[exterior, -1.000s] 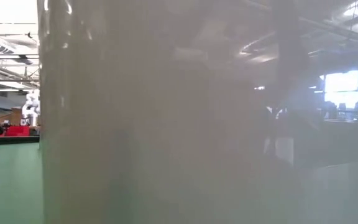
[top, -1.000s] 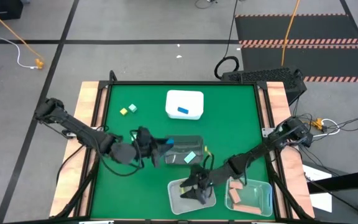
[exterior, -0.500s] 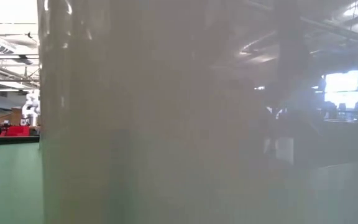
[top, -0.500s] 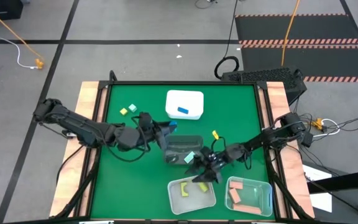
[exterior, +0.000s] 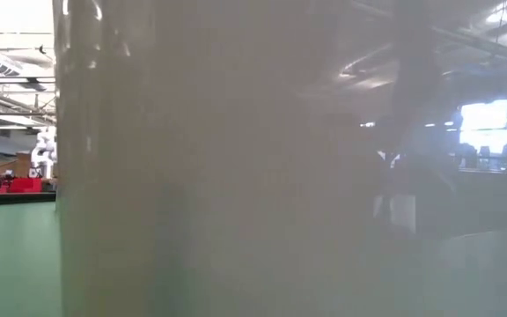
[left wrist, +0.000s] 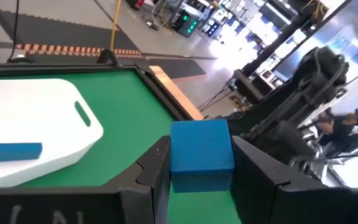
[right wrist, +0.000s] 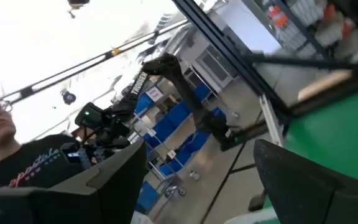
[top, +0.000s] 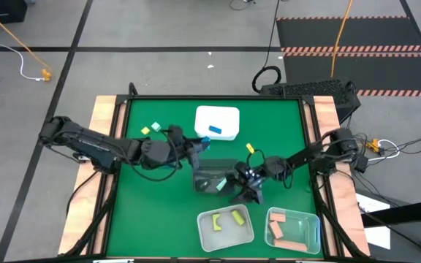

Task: Sort & place blocks by color
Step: Put the bottom blue block into the white bin

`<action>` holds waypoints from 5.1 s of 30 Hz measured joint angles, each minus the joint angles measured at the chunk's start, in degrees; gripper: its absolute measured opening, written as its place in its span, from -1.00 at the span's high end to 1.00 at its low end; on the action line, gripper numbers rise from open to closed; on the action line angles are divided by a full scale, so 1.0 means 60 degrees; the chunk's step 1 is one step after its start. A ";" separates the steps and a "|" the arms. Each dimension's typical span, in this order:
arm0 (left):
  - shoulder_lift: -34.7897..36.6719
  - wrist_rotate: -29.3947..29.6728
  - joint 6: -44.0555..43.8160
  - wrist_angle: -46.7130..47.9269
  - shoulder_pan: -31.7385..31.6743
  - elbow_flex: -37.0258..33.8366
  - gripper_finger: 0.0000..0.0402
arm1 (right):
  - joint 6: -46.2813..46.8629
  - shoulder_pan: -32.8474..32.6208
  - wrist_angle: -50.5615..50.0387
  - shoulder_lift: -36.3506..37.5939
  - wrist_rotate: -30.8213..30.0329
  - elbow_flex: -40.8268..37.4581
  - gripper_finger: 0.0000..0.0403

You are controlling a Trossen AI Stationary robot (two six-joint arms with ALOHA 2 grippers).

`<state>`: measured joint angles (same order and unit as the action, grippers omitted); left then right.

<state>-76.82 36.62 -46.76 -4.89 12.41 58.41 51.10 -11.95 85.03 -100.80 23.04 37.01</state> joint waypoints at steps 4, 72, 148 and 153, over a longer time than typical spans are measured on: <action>0.0000 -0.0591 0.0105 0.0149 -0.0570 0.0000 0.34 | -0.1150 0.0934 -0.0512 0.0997 0.0745 0.0000 -0.42; -0.1402 -0.7850 -0.1045 -0.4643 -0.5931 0.0004 0.32 | -0.3593 0.3926 -0.6601 0.6819 -0.8802 0.0007 -0.42; -0.3901 -0.8264 -0.4944 -0.6833 -0.5823 0.0008 0.23 | -0.8609 0.3360 -0.7452 0.2870 -0.9207 0.1687 0.48; -0.3880 -0.7824 -0.4277 -0.6919 -0.6375 0.0029 0.23 | -0.8366 0.3403 -0.9116 0.3858 -0.9252 0.1665 0.48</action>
<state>-100.09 -10.33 -72.42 -46.41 -25.85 58.59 0.90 8.47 30.33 -77.66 -32.47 47.01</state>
